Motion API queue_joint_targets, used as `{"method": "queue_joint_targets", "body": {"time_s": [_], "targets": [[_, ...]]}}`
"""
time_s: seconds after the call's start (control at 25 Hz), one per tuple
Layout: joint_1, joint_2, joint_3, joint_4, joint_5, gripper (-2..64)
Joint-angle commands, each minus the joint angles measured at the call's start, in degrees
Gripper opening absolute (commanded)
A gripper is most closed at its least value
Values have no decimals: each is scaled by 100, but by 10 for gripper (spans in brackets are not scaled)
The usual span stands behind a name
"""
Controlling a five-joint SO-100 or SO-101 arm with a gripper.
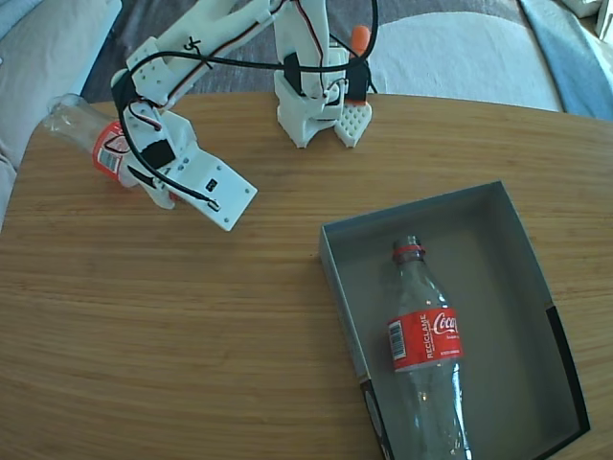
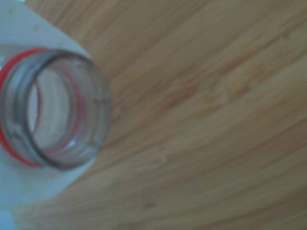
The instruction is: Grasp the bottles and put them in the box.
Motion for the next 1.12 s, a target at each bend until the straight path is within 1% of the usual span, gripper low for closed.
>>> {"method": "queue_joint_targets", "body": {"time_s": [0.0,0.04,0.08,0.16,0.2,0.28,0.44,0.56,0.68,0.76,0.96,1.08], "targets": [[-18,141,-527,-35,-18,95],[-26,149,-712,9,-18,91],[-44,149,-940,44,-18,72],[-70,149,-1389,44,-18,10],[-132,149,-1573,53,-18,-7],[-237,149,-1907,114,-18,-4],[-721,149,-2716,580,-26,-4],[-1345,149,-3313,1063,-26,-4],[-2180,149,-3894,1538,-26,-4],[-2777,149,-4236,1767,-26,-4],[-4201,149,-4966,2092,-26,-4],[-4957,149,-5291,2153,-26,-4]]}}
